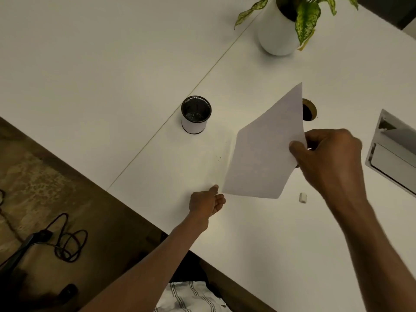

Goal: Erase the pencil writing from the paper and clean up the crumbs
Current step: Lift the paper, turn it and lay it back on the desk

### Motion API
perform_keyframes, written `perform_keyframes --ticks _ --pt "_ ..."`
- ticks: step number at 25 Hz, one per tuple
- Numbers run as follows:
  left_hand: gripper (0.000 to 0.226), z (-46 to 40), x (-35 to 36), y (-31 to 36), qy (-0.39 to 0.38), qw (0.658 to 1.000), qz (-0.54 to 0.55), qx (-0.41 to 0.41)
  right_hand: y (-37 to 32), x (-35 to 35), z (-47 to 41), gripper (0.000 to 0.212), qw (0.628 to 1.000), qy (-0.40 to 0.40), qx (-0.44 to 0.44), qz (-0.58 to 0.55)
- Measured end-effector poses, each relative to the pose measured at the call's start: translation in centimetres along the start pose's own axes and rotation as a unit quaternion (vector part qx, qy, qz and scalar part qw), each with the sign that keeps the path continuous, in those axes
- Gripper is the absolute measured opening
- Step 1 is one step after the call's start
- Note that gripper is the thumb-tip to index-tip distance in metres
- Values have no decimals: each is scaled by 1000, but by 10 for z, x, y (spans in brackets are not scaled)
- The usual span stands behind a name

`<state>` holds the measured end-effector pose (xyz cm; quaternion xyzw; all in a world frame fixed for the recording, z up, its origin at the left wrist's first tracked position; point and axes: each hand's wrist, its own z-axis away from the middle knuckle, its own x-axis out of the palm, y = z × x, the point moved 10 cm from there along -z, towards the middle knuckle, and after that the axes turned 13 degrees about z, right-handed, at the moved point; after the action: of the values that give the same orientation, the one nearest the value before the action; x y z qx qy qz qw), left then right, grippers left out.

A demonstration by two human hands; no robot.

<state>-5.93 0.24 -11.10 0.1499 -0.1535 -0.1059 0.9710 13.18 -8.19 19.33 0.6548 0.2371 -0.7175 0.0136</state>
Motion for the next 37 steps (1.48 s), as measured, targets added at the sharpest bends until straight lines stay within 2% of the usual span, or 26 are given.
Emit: perform_keyframes --ticks 4,8,12,14,17,19,21,24,26,28,32,33,34,35,36,37 --pt "19 1 0 -6 -8 1000 -3 -17 -13 17 -8 26 997 -40 -14 63" --pt "23 2 1 -8 -10 1000 4 -22 -17 11 -14 24 998 -23 -19 61" --pt "43 7 4 -17 -30 998 -17 -52 -1 32 -14 21 995 -75 5 65" --pt "45 10 12 -21 -55 996 -26 -71 18 22 -4 25 997 -59 27 43" --pt "39 24 40 -25 -108 989 -23 -93 65 -12 30 30 995 18 100 -9" --pt "26 34 63 -26 -138 985 -29 -95 105 -11 64 33 977 77 184 -76" --pt "19 30 79 -26 -144 985 -52 -73 137 20 99 35 944 111 262 -169" --pt "29 7 86 -17 -105 981 -161 14 172 110 146 29 864 76 392 -306" --pt "29 -10 88 -1 -64 945 -301 111 179 175 172 24 818 12 453 -355" --pt "30 -24 98 16 -42 879 -430 204 171 221 187 27 798 -54 475 -367" --pt "43 -45 119 26 -29 762 -576 294 158 272 202 30 722 -160 489 -462" --pt "41 -46 122 29 -24 751 -581 312 162 273 205 34 734 -169 483 -447" --pt "36 -46 123 31 -24 748 -575 331 173 268 205 40 780 -163 462 -391" --pt "32 -44 125 32 -25 748 -565 347 187 255 200 46 844 -134 421 -304" --pt "31 -42 127 29 -32 748 -556 361 196 238 192 46 899 -89 369 -220" --pt "36 -40 127 26 -37 746 -551 371 197 223 181 37 937 -37 305 -163"
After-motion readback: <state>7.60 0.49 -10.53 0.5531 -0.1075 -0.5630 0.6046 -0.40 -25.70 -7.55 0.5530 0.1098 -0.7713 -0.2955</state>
